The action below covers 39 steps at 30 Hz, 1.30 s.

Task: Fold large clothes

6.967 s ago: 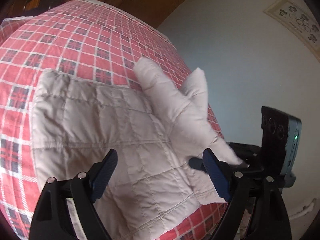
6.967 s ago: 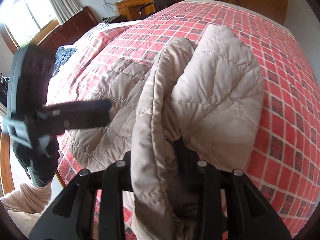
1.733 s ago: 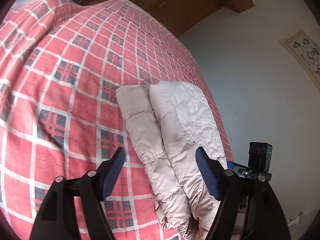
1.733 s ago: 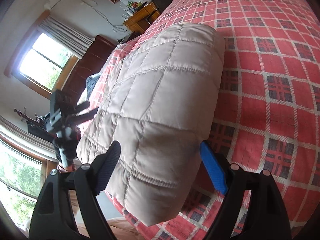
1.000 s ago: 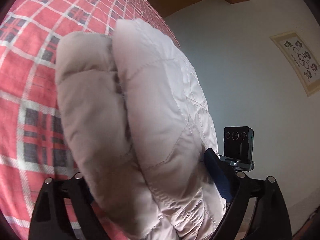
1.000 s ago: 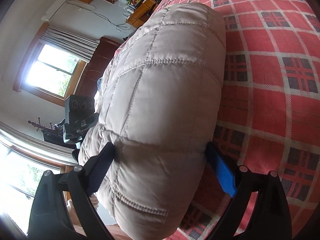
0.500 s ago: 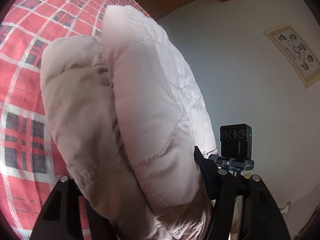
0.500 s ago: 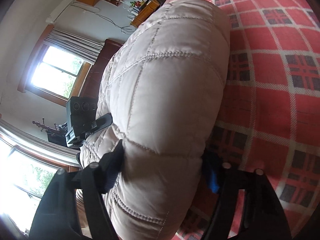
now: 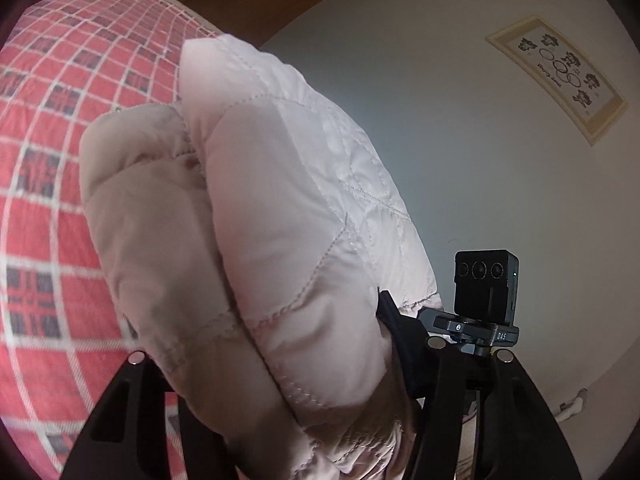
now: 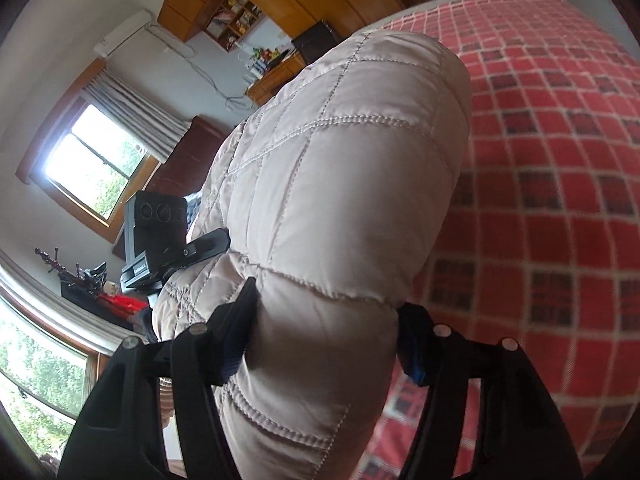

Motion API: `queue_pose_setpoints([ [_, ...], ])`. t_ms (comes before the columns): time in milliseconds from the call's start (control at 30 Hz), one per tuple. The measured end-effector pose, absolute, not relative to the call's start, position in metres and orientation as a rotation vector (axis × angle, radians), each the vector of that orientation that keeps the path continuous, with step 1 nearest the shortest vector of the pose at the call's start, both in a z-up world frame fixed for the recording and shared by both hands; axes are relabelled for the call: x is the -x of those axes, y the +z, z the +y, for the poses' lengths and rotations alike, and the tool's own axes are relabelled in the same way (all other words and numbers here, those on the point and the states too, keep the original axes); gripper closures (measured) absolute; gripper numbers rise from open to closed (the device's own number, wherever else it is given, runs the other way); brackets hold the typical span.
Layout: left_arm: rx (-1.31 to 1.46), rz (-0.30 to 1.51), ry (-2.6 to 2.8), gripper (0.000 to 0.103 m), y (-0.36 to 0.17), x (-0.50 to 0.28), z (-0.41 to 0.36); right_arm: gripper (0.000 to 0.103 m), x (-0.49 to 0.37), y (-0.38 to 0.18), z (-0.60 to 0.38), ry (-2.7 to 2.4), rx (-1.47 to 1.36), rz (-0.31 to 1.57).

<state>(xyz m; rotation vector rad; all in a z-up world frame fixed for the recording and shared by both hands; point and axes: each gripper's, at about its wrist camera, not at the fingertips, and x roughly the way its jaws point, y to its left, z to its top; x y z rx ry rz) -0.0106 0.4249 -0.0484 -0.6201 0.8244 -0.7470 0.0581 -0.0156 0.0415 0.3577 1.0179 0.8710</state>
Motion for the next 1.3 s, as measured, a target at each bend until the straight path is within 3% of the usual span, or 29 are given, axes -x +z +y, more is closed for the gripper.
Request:
queue_pose_setpoints([
  [167,0.594,0.811,-0.718,0.045,-0.052,-0.021,0.413,0.042,-0.094,0.027,-0.025,0.849,-0.368,0.990],
  [400,0.578,0.885,-0.655,0.045,-0.095,-0.049,0.411,0.040,-0.131,-0.038,-0.032,0.824,-0.430,1.076],
  [533,0.543,0.879,-0.662,0.040,-0.104,-0.045,0.409,0.037,-0.129,-0.050,-0.034,0.816,-0.415,1.079],
  [700,0.559,0.909,-0.645,0.032,-0.104,-0.040,0.406,0.019,-0.128,-0.054,-0.036,0.782,-0.434,1.102],
  [967,0.578,0.929,-0.627,0.030,-0.087,-0.006,0.425,0.014,-0.095,-0.044,-0.050,0.778,-0.443,1.137],
  [1233,0.515,0.860,-0.604,0.025,-0.073,0.055,0.429,0.014,-0.064,-0.066,-0.055,0.826,-0.536,1.222],
  [1267,0.499,0.850,-0.590,0.025,-0.072,0.064,0.426,0.016,-0.064,-0.068,-0.054,0.825,-0.542,1.230],
  [1300,0.484,0.842,-0.582,0.024,-0.071,0.066,0.424,0.025,-0.065,-0.070,-0.053,0.825,-0.546,1.232],
])
